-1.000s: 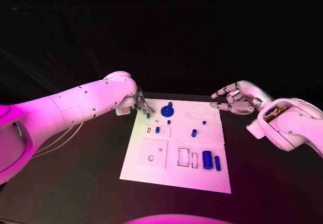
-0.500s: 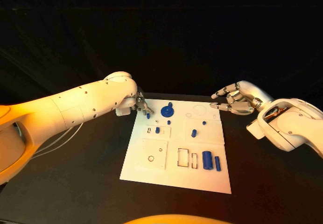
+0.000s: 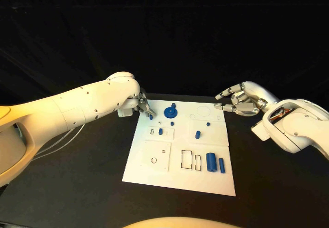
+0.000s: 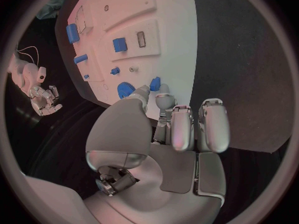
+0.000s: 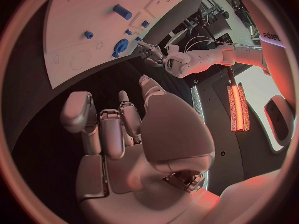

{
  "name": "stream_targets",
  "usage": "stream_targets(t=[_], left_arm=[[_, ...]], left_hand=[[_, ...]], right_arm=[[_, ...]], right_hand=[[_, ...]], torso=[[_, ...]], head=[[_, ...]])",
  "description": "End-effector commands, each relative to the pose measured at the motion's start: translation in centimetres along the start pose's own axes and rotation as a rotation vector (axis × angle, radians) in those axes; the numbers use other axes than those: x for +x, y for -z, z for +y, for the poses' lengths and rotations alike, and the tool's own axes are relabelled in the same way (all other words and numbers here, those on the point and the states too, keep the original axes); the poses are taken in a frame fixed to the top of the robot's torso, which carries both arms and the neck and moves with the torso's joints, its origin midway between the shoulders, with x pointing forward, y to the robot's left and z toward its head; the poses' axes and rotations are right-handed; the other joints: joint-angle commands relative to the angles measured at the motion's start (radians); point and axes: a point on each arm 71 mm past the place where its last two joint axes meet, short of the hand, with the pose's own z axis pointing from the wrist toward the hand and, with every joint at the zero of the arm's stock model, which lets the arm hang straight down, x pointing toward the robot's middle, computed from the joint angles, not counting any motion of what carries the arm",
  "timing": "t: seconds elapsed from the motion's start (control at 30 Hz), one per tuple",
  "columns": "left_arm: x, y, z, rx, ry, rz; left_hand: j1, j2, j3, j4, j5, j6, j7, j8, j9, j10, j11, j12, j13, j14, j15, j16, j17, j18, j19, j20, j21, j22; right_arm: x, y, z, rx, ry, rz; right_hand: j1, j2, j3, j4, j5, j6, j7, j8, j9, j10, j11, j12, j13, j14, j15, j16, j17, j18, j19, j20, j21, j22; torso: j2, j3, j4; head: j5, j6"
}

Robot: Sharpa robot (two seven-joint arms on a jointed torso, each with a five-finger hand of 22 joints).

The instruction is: Assemble the parts on the task board

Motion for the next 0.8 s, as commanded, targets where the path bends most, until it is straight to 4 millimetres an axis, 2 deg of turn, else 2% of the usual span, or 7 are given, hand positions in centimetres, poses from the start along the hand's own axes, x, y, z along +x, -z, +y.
stream_targets(t=[0.03,0.53,0.67,0.73,0.8], left_arm=[[0.15,0.01,-0.21,0.008,-0.019,0.015],[0.1,-0.07,-0.25,0.007,-0.014,0.011],[0.1,-0.1,-0.28,0.009,-0.006,0.012],[0.12,-0.1,-0.32,0.011,-0.004,0.014],[0.16,-0.08,-0.36,0.013,-0.003,0.017]], left_hand=[[0.009,0.002,-0.005,-0.003,0.003,0.004,0.0,-0.005,-0.001,-0.003,-0.003,0.003,-0.001,0.045,0.005,-0.006,0.028,-0.002,0.003,0.006,-0.001,0.001],[0.014,0.004,-0.006,-0.003,0.003,0.005,0.0,-0.005,-0.002,-0.002,-0.004,0.005,0.0,0.045,0.005,-0.006,0.028,-0.002,0.003,0.006,-0.001,0.003],[0.049,0.024,0.002,-0.008,0.004,0.006,-0.001,-0.008,-0.007,-0.003,-0.005,0.003,-0.004,0.045,0.004,-0.006,0.027,-0.002,0.003,0.007,-0.001,0.003],[0.095,0.037,0.024,-0.027,0.008,0.002,-0.005,-0.01,-0.01,-0.005,-0.008,0.0,-0.006,0.045,0.001,-0.007,0.027,-0.002,0.003,0.006,-0.001,0.003],[0.122,0.041,0.039,-0.039,0.008,0.0,-0.005,-0.012,-0.013,-0.007,-0.009,-0.003,-0.009,0.045,0.001,-0.007,0.027,-0.002,0.003,0.006,-0.001,0.003]], right_arm=[[0.07,-0.01,0.04,-0.004,0.008,0.006],[0.07,0.0,0.03,-0.004,0.008,0.006],[0.08,0.0,0.04,-0.003,0.008,0.006],[0.08,0.0,0.04,-0.003,0.008,0.006],[0.08,0.0,0.04,-0.003,0.008,0.007]], right_hand=[[-0.005,0.005,-0.007,-0.001,0.003,-0.005,-0.003,0.006,-0.001,-0.002,0.002,0.0,0.012,0.061,-0.007,-0.004,0.083,0.014,0.0,-0.001,0.001,0.001],[-0.005,0.005,-0.007,-0.001,0.003,-0.005,-0.003,0.006,-0.001,-0.002,0.002,0.0,0.012,0.061,-0.007,-0.004,0.083,0.014,0.0,-0.001,0.001,0.001],[-0.005,0.005,-0.007,-0.001,0.003,-0.005,-0.003,0.006,-0.001,-0.002,0.002,0.0,0.012,0.061,-0.007,-0.004,0.083,0.014,0.0,-0.001,0.001,0.001],[-0.004,0.006,-0.007,0.0,0.005,-0.005,-0.004,0.007,-0.001,0.0,0.002,0.003,0.014,0.062,-0.007,-0.003,0.084,0.014,0.001,-0.001,0.002,0.002],[-0.004,0.006,-0.007,0.0,0.005,-0.005,-0.004,0.007,-0.001,0.0,0.002,0.003,0.014,0.062,-0.007,-0.003,0.084,0.014,0.001,-0.001,0.002,0.002]], torso=[[0.0,0.0002,-0.0003],[0.001,0.0002,-0.0002],[0.0,-0.0002,-0.0005],[0.0,0.0001,-0.0004],[0.0,0.0,-0.0003]], head=[[0.0,0.001],[0.0,0.001],[-0.001,-0.001],[-0.002,0.0],[-0.001,-0.002]])
